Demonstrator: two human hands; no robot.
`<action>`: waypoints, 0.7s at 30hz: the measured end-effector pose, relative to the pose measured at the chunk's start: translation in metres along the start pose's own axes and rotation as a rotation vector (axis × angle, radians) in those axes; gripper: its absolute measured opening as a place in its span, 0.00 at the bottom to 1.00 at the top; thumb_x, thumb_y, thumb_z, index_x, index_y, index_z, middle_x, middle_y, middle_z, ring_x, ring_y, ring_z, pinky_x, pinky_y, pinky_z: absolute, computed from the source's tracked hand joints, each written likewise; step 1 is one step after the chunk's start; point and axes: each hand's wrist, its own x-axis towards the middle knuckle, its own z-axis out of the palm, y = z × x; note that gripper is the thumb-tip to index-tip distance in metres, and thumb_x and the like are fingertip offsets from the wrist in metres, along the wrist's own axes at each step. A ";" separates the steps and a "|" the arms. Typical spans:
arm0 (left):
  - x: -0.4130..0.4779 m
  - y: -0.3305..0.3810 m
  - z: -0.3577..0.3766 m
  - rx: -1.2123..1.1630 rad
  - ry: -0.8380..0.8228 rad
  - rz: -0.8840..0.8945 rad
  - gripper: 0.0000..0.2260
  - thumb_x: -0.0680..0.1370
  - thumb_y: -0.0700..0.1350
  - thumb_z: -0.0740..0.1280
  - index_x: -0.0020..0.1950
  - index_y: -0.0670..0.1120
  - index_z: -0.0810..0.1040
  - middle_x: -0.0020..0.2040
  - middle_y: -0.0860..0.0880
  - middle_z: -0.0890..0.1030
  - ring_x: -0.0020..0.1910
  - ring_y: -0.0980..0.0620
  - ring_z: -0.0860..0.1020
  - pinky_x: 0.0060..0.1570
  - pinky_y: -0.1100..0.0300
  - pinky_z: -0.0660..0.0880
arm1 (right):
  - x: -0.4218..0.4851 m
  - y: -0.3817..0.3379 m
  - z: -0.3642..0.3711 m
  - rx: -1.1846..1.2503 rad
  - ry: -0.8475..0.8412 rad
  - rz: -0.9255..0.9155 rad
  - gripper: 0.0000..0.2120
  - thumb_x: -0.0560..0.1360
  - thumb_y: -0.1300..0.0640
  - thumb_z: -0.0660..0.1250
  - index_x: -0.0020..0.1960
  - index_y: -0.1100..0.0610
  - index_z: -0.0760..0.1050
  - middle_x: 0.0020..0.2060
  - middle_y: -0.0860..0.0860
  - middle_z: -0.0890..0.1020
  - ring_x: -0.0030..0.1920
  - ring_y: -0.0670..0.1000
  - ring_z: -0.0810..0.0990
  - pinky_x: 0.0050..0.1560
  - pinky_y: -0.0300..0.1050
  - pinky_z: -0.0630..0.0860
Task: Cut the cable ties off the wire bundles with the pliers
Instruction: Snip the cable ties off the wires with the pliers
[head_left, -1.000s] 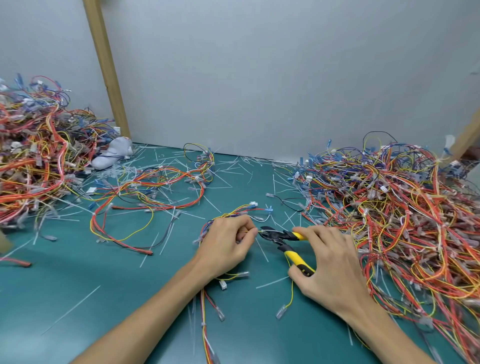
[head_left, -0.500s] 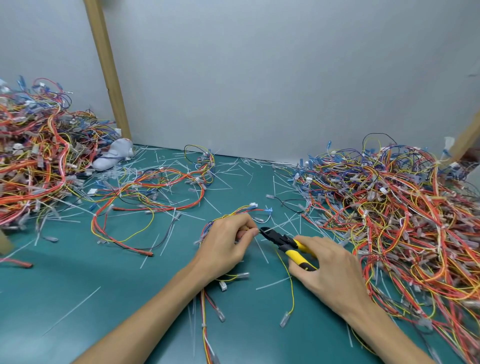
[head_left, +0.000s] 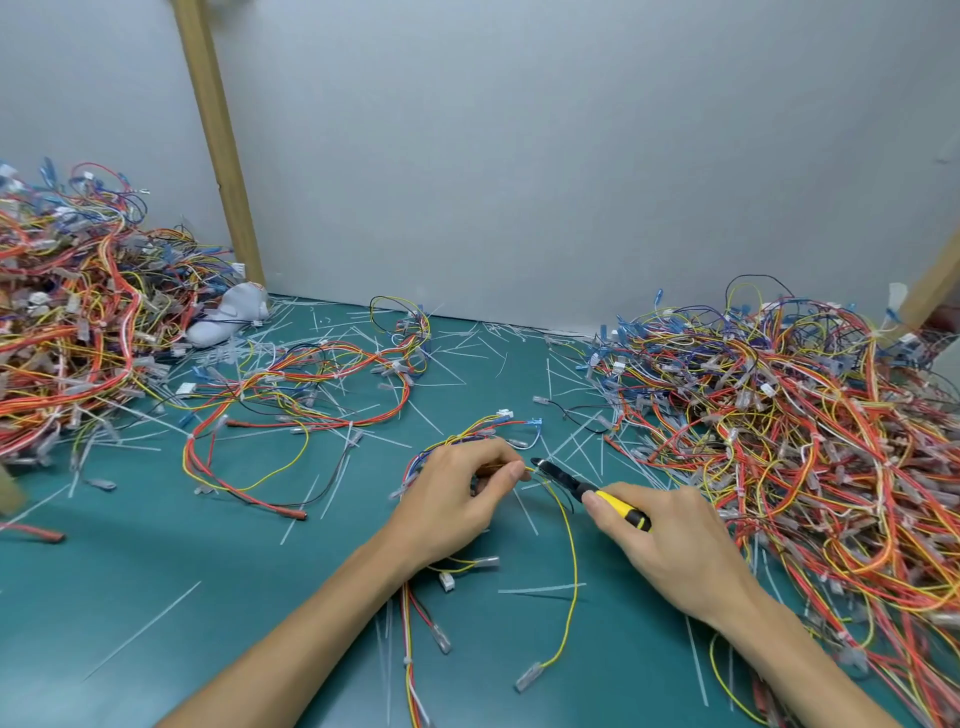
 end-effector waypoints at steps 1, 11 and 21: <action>0.000 0.000 0.000 0.000 -0.005 0.001 0.06 0.80 0.44 0.65 0.44 0.48 0.81 0.35 0.59 0.78 0.36 0.58 0.74 0.37 0.73 0.65 | 0.001 0.001 -0.001 0.007 -0.023 0.002 0.29 0.74 0.29 0.52 0.36 0.54 0.71 0.26 0.53 0.71 0.27 0.51 0.65 0.33 0.49 0.68; -0.001 0.001 -0.002 -0.027 0.010 -0.015 0.07 0.79 0.43 0.67 0.42 0.47 0.81 0.31 0.57 0.76 0.32 0.58 0.71 0.34 0.71 0.63 | 0.002 0.003 -0.002 0.023 -0.070 0.009 0.30 0.73 0.29 0.51 0.34 0.54 0.71 0.27 0.55 0.74 0.28 0.53 0.68 0.35 0.51 0.70; -0.001 0.003 -0.004 -0.054 0.004 -0.022 0.07 0.78 0.43 0.68 0.42 0.47 0.82 0.32 0.57 0.78 0.32 0.59 0.72 0.36 0.70 0.65 | -0.007 0.003 0.005 0.015 0.041 -0.036 0.22 0.74 0.31 0.55 0.38 0.46 0.74 0.26 0.47 0.73 0.28 0.49 0.70 0.31 0.46 0.70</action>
